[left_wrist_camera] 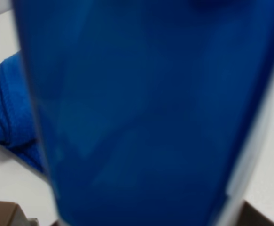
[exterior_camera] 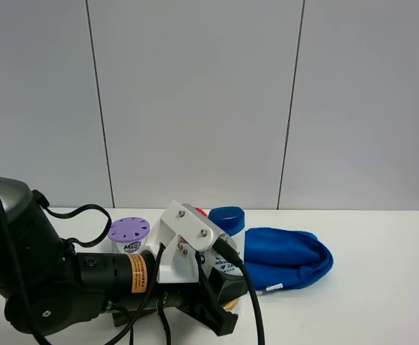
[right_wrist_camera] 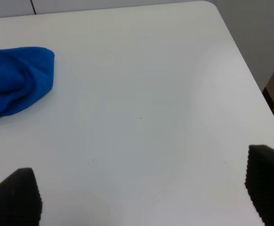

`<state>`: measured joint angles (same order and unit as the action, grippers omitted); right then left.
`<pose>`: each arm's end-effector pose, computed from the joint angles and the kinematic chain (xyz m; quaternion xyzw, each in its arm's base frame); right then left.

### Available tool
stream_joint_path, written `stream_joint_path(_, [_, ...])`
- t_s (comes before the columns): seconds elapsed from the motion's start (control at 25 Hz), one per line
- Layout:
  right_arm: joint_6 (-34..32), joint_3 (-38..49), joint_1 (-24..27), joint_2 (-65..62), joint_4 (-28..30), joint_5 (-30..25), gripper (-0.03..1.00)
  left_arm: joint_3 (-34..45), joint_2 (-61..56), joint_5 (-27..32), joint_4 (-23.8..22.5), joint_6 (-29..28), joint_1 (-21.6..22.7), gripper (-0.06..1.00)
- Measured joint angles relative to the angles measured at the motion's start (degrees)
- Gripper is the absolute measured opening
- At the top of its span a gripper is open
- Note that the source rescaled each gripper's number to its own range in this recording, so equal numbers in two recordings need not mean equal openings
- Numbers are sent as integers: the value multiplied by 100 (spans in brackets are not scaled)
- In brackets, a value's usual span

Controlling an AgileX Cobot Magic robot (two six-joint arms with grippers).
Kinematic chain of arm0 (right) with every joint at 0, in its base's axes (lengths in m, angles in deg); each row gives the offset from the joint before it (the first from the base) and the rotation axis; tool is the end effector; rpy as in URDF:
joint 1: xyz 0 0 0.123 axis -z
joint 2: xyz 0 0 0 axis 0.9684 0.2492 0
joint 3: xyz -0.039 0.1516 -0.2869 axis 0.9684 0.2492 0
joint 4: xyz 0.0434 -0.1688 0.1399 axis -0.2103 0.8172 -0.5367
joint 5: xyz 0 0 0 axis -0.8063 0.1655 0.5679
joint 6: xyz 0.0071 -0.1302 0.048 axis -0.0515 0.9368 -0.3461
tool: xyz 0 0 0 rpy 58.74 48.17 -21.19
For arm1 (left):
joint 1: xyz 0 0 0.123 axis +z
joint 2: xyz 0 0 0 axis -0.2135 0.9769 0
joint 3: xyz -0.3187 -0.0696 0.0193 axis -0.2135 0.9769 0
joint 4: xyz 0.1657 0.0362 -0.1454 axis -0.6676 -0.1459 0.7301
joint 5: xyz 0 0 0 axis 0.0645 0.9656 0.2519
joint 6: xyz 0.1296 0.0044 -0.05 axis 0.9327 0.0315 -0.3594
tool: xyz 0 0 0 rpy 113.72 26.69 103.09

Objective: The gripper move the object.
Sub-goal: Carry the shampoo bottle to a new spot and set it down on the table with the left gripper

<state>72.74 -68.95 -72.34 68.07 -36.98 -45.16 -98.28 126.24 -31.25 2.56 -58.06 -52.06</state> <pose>-0.0303 -0.0096 0.2395 0.0402 0.8537 -0.0522 0.5165 0.2961 -0.2963 0.1257 0.3357 0.7313 -0.3148 0.5034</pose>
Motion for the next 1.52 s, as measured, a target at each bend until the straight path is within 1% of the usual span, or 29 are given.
stream_joint_path(0.24, [0, 0, 0, 0, 0, 0, 100, 0, 0, 0, 0, -14, 0, 0])
stream_joint_path(0.4, [0, 0, 0, 0, 0, 0, 100, 0, -13, -68, 0, -214, 0, 5])
stream_joint_path(0.52, [0, 0, 0, 0, 0, 0, 100, 0, -78, -185, -5, -275, 0, 16])
stream_joint_path(0.76, [0, 0, 0, 0, 0, 0, 100, 0, -95, -225, -5, -292, 0, 48])
stream_joint_path(0.88, [0, 0, 0, 0, 0, 0, 100, 0, -115, -225, 19, -402, 0, 58])
stream_joint_path(1.04, [0, 0, 0, 0, 0, 0, 100, 0, -133, -245, 37, -556, 0, 66])
stream_joint_path(1.16, [0, 0, 0, 0, 0, 0, 100, 0, -136, -255, 42, -574, 0, 70])
stream_joint_path(1.32, [0, 0, 0, 0, 0, 0, 100, 0, -136, -325, 49, -574, 0, 79])
stream_joint_path(1.52, [0, 0, 0, 0, 0, 0, 100, 0, -172, -350, 53, -574, 0, 81])
